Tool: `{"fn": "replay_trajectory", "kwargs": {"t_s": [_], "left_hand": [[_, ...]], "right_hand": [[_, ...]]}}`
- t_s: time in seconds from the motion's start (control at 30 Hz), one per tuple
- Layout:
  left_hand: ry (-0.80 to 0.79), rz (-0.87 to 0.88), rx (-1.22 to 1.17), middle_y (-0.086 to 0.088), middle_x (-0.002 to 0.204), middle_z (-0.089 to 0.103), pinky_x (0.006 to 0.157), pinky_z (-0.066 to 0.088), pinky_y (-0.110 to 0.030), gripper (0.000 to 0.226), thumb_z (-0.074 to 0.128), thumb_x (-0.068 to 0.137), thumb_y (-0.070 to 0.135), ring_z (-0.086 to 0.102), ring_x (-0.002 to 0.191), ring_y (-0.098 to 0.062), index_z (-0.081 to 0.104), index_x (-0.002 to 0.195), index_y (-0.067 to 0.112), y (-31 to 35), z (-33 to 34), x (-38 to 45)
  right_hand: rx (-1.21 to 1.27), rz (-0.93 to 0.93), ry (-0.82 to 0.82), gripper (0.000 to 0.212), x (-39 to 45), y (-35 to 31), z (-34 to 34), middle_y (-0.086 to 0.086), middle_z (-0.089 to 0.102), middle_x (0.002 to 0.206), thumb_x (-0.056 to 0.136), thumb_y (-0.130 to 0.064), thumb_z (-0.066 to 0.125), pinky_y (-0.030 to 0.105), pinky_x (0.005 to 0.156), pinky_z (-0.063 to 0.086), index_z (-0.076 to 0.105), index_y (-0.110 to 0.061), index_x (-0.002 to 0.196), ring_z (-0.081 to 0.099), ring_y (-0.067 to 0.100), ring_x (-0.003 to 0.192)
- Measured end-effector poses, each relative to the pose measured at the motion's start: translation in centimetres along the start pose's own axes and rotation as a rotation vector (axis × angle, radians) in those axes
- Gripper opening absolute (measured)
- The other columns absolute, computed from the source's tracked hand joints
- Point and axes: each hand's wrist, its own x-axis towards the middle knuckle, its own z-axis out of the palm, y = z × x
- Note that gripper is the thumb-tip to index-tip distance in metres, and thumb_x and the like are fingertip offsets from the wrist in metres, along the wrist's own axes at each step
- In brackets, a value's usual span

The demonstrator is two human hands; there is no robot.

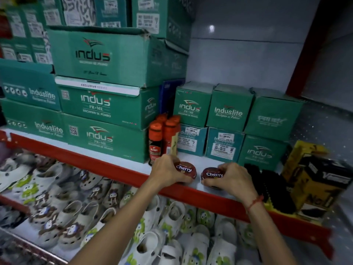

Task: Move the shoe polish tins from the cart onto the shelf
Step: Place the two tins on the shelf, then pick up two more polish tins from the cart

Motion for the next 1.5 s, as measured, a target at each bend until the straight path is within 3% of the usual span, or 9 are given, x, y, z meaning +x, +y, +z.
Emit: {"fn": "replay_trajectory", "kwargs": {"t_s": [0.2,0.37,0.63,0.97,1.13,1.2,1.37,1.43,1.5], "left_hand": [[-0.163,-0.060,0.110,-0.006,0.117,0.067,0.094,0.050,-0.032,0.082,0.088,0.047,0.043,0.060,0.107,-0.022,0.063,0.116,0.008,0.6,0.3,0.7],[-0.237,-0.099,0.103,-0.005,0.127,0.061,0.100,0.047,-0.036,0.092,0.087,0.048,0.049,0.056,0.115,-0.023,0.056,0.124,0.010,0.7,-0.5,0.8],[0.331,0.091,-0.301,-0.002,0.098,0.074,0.086,0.056,-0.032,0.026,0.074,0.077,0.029,0.068,0.090,-0.012,0.071,0.098,0.015,-2.8,-2.9,-4.0],[0.543,-0.304,-0.260,-0.004,0.074,0.069,0.064,0.051,-0.023,0.016,0.069,0.082,0.025,0.064,0.069,-0.005,0.067,0.083,0.008,-25.4,-2.9,-16.5],[0.355,-0.633,-0.190,-0.007,0.081,0.072,0.065,0.050,-0.013,0.011,0.071,0.078,0.009,0.069,0.076,-0.023,0.068,0.087,0.006,-38.0,2.9,-23.5],[0.204,-0.731,-0.140,-0.015,0.091,0.073,0.071,0.053,-0.026,0.020,0.068,0.077,0.017,0.068,0.083,-0.031,0.068,0.093,0.004,-42.2,5.9,-25.7],[-0.059,-0.703,0.022,-0.018,0.080,0.071,0.065,0.048,-0.029,0.042,0.053,0.066,0.039,0.064,0.078,-0.030,0.070,0.080,0.004,-49.0,11.7,-28.2],[-0.067,-0.644,0.077,-0.016,0.087,0.072,0.071,0.043,-0.023,0.043,0.054,0.067,0.037,0.056,0.086,-0.017,0.068,0.092,0.006,-51.4,13.5,-28.5],[-0.175,-0.684,0.061,-0.017,0.123,0.060,0.095,0.038,-0.027,0.062,0.066,0.068,0.027,0.046,0.116,-0.021,0.053,0.125,0.006,-53.4,15.0,-28.6]], "right_hand": [[-0.090,0.006,-0.061,0.051,0.4,1.7,0.3,0.007,0.075,0.084,0.050,-0.054,0.079,0.031,0.064,0.055,0.072,-0.011,0.077,0.067,0.021,0.078],[-0.150,-0.004,-0.065,0.071,0.3,0.9,0.3,0.012,0.070,0.108,0.058,-0.064,0.076,0.037,0.085,0.054,0.067,-0.007,0.100,0.062,0.030,0.101],[0.287,-0.401,0.377,0.033,-4.1,-5.0,4.8,0.006,0.070,0.100,0.078,-0.036,0.072,0.040,0.081,0.054,0.069,-0.015,0.103,0.065,0.027,0.092],[0.270,-0.604,-0.245,0.008,-13.9,-10.0,27.0,0.006,0.066,0.090,0.082,-0.020,0.065,0.036,0.072,0.051,0.066,-0.014,0.087,0.061,0.026,0.080],[0.018,-0.524,-0.612,0.018,-17.7,-7.0,41.9,0.017,0.069,0.101,0.084,-0.017,0.061,0.041,0.077,0.054,0.066,-0.008,0.099,0.065,0.035,0.092],[-0.130,-0.487,-0.759,0.024,-18.9,-5.2,47.6,0.019,0.069,0.108,0.089,-0.013,0.053,0.040,0.082,0.054,0.065,-0.006,0.107,0.063,0.035,0.100],[-0.353,-0.497,-0.804,0.055,-19.5,-0.4,57.3,0.015,0.067,0.119,0.071,-0.017,0.075,0.038,0.092,0.055,0.060,-0.008,0.123,0.062,0.033,0.111],[-0.457,-0.467,-0.837,0.071,-19.4,0.8,59.4,0.009,0.074,0.105,0.042,-0.027,0.090,0.032,0.075,0.061,0.070,-0.010,0.108,0.071,0.026,0.093],[-0.498,-0.536,-0.832,0.083,-19.1,2.1,60.8,0.015,0.062,0.131,0.052,-0.028,0.087,0.037,0.090,0.057,0.058,-0.006,0.127,0.061,0.030,0.117]]}}
